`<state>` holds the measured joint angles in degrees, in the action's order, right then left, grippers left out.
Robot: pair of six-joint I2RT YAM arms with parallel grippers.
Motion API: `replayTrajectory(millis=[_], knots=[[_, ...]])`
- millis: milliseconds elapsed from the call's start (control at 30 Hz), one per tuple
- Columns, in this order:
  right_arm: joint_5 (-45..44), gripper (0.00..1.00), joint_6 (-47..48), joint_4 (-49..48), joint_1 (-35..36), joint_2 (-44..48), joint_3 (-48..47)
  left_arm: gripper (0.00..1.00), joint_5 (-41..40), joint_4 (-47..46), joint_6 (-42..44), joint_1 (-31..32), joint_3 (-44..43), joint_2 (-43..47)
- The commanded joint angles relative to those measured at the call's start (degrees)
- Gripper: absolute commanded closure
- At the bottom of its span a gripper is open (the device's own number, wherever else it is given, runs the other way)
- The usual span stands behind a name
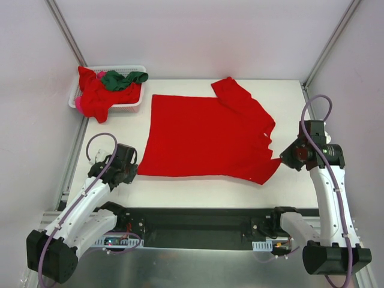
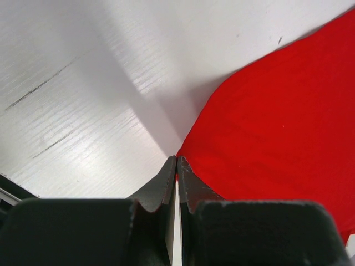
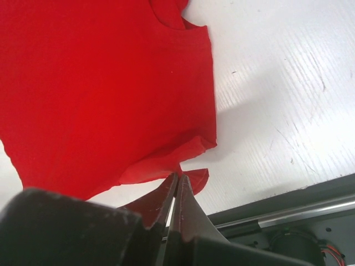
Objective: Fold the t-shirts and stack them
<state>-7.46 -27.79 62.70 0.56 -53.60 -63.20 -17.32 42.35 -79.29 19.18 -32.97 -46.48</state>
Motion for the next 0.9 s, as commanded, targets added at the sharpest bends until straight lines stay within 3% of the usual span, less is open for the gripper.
replayTrajectory(millis=[0,400,867], knots=[[1.7,0.99,1.7,-2.2,-0.4,-1.7,-2.8,1.0,-3.2,1.2,-0.4,0.3,-2.7,-1.2],[-0.2,0.99,5.1,-4.0,-0.4,-7.2,-11.4,1.0,-5.7,1.2,-0.9,0.3,-6.3,-2.7],[-1.6,0.99,8.5,-6.7,-0.5,-9.8,-12.0,1.0,-8.8,-0.8,2.4,0.3,-11.2,-7.2]])
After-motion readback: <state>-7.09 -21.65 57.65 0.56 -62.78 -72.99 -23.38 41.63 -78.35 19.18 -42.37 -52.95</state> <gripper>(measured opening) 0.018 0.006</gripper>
